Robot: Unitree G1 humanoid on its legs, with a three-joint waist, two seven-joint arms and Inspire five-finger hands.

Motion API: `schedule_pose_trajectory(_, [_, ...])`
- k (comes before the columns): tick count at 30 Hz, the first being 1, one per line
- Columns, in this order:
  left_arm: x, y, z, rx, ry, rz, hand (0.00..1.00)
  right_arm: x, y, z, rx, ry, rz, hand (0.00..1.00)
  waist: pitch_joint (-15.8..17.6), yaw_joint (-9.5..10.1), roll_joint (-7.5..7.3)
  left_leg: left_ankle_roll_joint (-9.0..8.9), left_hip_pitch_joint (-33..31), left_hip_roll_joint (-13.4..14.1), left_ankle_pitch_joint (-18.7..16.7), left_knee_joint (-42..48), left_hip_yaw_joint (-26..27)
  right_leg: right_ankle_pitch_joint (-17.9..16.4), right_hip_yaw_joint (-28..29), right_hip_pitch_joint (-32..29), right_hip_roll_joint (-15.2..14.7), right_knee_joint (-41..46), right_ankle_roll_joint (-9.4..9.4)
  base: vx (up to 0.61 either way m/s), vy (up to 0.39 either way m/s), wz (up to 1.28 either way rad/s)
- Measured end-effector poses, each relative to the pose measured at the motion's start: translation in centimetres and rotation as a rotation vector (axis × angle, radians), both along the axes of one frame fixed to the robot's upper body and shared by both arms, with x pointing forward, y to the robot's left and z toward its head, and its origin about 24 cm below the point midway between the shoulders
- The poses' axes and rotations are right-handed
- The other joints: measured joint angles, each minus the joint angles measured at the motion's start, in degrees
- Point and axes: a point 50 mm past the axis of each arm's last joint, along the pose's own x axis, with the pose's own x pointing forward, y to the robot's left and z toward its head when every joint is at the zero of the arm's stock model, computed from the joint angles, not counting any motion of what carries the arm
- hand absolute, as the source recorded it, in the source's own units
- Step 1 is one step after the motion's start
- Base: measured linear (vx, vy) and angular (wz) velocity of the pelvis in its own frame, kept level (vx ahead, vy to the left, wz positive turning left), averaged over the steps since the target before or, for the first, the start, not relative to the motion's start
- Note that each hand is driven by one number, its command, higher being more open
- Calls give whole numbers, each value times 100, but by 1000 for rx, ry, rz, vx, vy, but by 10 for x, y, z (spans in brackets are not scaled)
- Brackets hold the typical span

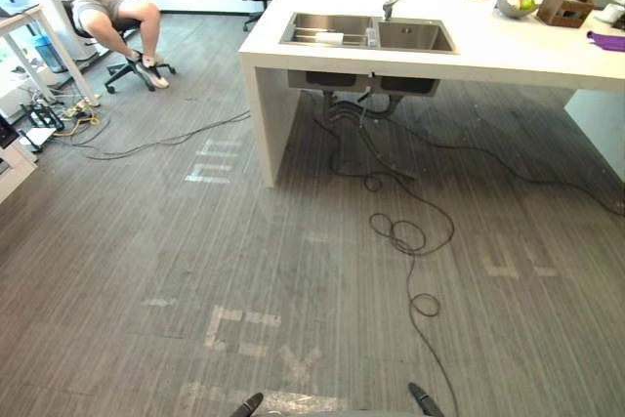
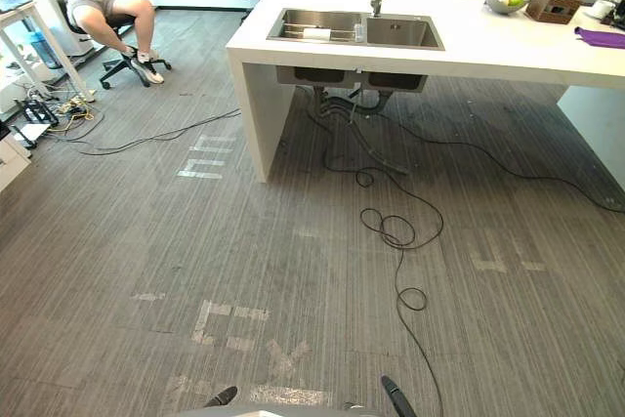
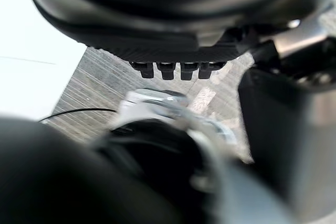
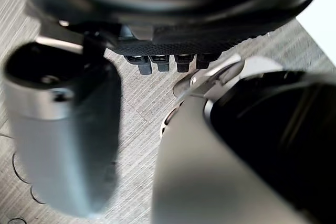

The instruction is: Walk over to the sink, pick up the cup, carry it to the dishwasher, place the cup inside the dishwasher, then close the dishwasher door

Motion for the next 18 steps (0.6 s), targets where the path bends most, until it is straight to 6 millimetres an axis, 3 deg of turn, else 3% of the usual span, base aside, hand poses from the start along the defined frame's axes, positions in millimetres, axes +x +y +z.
schedule_pose_trajectory(7, [23,-6,2,-43,-67,-19,100,8,-6,0,-78,-16,51,100,81,-44,9,-32,86,-96,227,-413,-306,18,-342,114,-16,-174,32,-8,-12,22])
schedule_pose_trajectory(13, [51,-4,9,4,-170,-98,100,89,-3,14,-103,-254,89,100,226,-45,18,-40,50,-114,288,-413,-347,53,-400,95,-40,-177,86,-53,-7,6])
schedule_pose_trajectory(15, [79,-12,15,86,-286,-85,100,121,-3,26,-84,-384,43,100,236,-17,13,-31,28,-124,319,-429,-372,79,-433,81,-51,-204,121,-79,6,9])
schedule_pose_trajectory(18, [116,-19,30,160,-444,-102,100,148,1,39,-37,-514,13,100,248,-24,3,-25,32,-136,370,-500,-369,104,-434,76,-53,-222,123,-32,4,0])
